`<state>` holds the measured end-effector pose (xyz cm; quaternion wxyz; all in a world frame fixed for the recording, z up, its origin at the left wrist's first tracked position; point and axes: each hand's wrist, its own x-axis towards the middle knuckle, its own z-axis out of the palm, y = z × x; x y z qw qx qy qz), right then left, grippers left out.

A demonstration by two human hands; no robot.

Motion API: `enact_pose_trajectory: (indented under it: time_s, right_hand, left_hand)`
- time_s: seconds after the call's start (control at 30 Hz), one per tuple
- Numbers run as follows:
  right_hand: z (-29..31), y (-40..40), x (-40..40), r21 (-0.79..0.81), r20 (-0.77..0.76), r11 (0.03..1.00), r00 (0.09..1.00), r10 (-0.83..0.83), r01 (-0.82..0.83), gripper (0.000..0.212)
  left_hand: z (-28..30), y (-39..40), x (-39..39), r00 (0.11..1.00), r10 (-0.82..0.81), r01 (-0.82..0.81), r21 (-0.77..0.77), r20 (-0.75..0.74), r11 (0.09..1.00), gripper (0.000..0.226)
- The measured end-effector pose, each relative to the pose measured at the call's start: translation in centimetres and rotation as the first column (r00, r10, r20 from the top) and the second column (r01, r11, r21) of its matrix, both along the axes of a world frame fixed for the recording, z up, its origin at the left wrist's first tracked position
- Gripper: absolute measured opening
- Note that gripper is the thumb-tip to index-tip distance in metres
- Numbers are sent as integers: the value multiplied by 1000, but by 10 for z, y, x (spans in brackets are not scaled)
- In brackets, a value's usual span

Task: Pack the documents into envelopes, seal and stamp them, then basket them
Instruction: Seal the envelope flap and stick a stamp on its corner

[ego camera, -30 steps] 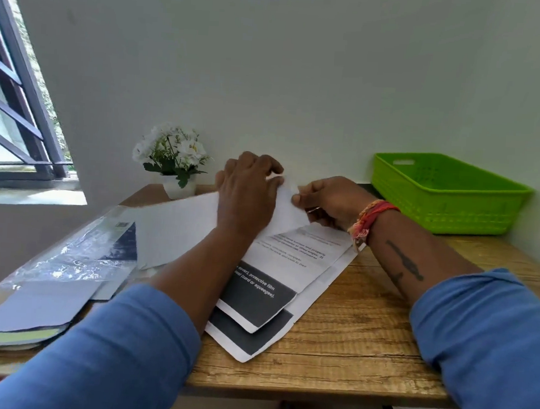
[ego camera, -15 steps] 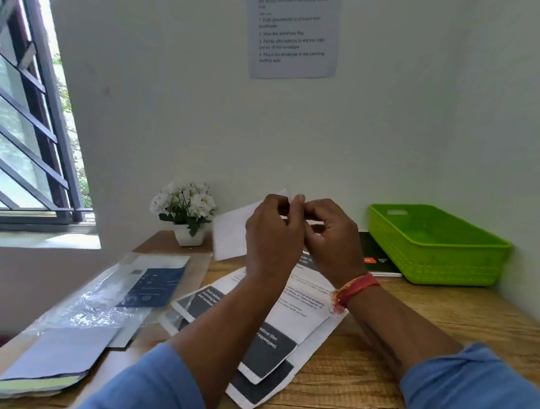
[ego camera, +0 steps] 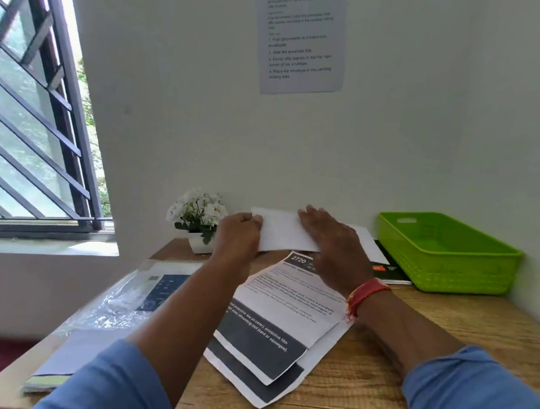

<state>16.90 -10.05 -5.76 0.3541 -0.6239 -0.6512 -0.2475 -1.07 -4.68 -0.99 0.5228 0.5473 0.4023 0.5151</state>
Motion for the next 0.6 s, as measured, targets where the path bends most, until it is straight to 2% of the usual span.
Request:
enact_pose_trajectory:
  time_s: [0.1, 0.2, 0.3, 0.33, 0.4, 0.43, 0.47, 0.53, 0.6]
  right_hand:
    - [-2, -3, -5, -267, -5, 962, 998, 57, -56, 69]
    - [-4, -6, -20, -512, 12, 843, 979, 203, -168, 67]
    - [-10, -6, -30, -614, 20, 762, 961, 274, -205, 61]
    - [-13, -5, -31, -641, 11, 739, 960, 280, -208, 60]
    - [-16, -5, -30, -709, -16, 676, 963, 270, -201, 63]
    - [-18, -5, -30, -741, -29, 643, 966, 257, -193, 66]
    - [-18, -6, -29, -760, -43, 621, 968, 247, -193, 68]
    - [-20, -5, -29, -762, -75, 612, 968, 240, -211, 67]
    - [-22, -3, -29, -750, -98, 622, 968, 231, -224, 63]
  left_hand:
    - [-18, 9, -23, 999, -36, 31, -192, -27, 981, 3]
    - [-32, 19, -46, 969, 6, -49, -169, -248, 984, 4]
    - [-36, 25, -61, 895, 62, -135, -135, -443, 982, 4]
    - [-37, 28, -63, 850, 75, -146, -96, -522, 985, 7]
    - [-44, 33, -66, 657, 99, -91, 51, -748, 994, 20]
    - [-48, 36, -65, 566, 150, -74, 131, -810, 989, 26]
    - [-50, 34, -64, 515, 195, -59, 193, -835, 979, 30]
    - [-57, 28, -60, 467, 266, -26, 288, -843, 957, 38]
    - [-63, 24, -56, 465, 320, 7, 365, -825, 931, 42]
